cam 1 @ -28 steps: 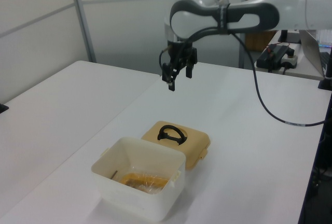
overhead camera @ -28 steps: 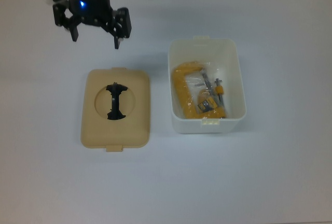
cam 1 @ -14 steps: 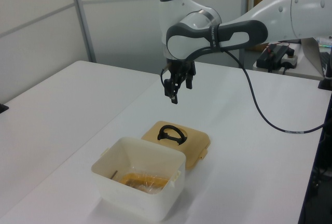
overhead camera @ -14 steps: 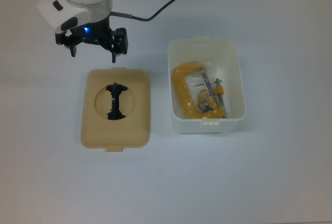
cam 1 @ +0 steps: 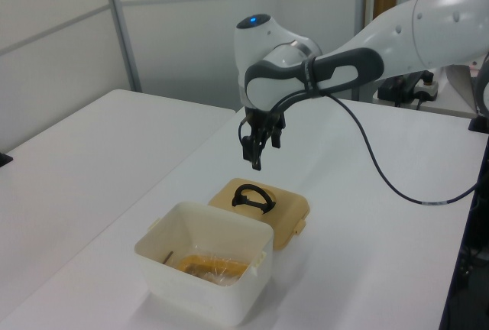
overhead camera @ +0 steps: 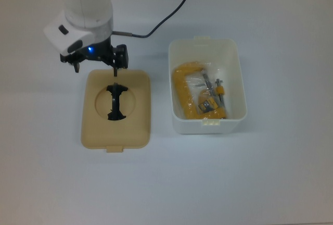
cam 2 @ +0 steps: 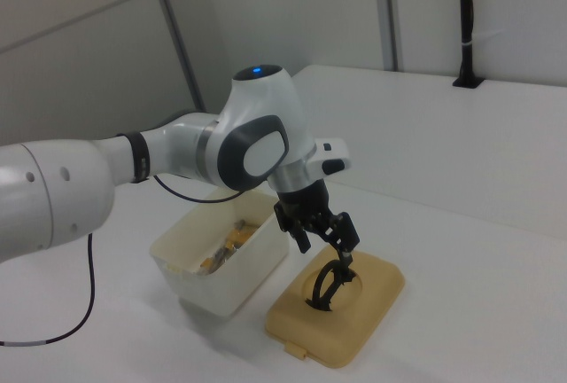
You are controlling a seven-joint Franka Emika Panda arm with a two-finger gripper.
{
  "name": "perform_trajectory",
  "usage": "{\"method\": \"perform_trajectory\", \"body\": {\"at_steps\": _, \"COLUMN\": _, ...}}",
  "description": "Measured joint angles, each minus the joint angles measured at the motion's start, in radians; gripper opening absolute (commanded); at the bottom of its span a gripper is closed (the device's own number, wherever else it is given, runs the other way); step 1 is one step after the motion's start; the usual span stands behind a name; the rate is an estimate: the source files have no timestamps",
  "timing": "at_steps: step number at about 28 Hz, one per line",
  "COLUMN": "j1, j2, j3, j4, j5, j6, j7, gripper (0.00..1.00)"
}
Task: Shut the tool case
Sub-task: 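Lower the gripper and close it on the black lid handle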
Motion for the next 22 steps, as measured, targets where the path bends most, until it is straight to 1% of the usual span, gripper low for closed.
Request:
{"method": "perform_trajectory", "body": {"at_steps": 3, "j1": 0.0, "j2": 0.017, "j3": 0.003, "j4": 0.0, "j5": 0.002, "j6": 0.01, "j7": 0.0, "gripper": 1.0}}
{"method": "perform_trajectory", "body": {"at_steps": 8, "j1": 0.004, "j2": 0.035, "j3": 0.01, "j4": 0.0, "j5": 0.031, "j6": 0.034, "j7": -0.001, "gripper": 1.0}}
{"method": "perform_trajectory", "body": {"at_steps": 9, "j1": 0.006, "j2": 0.037, "j3": 0.01, "j4": 0.0, "j5": 0.034, "j6": 0.037, "j7": -0.001, "gripper": 0.96}}
{"method": "perform_trajectory", "body": {"at_steps": 12, "j1": 0.012, "j2": 0.043, "j3": 0.011, "j4": 0.0, "j5": 0.039, "j6": 0.04, "j7": -0.001, "gripper": 0.95}}
{"method": "perform_trajectory", "body": {"at_steps": 14, "j1": 0.014, "j2": 0.048, "j3": 0.011, "j4": 0.0, "j5": 0.04, "j6": 0.043, "j7": -0.001, "gripper": 0.92}}
{"method": "perform_trajectory", "body": {"at_steps": 19, "j1": 0.021, "j2": 0.075, "j3": 0.012, "j4": 0.0, "j5": 0.04, "j6": 0.074, "j7": -0.001, "gripper": 0.91}}
{"method": "perform_trajectory", "body": {"at_steps": 21, "j1": 0.025, "j2": 0.088, "j3": 0.012, "j4": 0.0, "j5": 0.04, "j6": 0.085, "j7": -0.001, "gripper": 0.89}}
{"method": "perform_trajectory", "body": {"at_steps": 22, "j1": 0.026, "j2": 0.092, "j3": 0.012, "j4": 0.0, "j5": 0.04, "j6": 0.087, "j7": -0.001, "gripper": 0.86}}
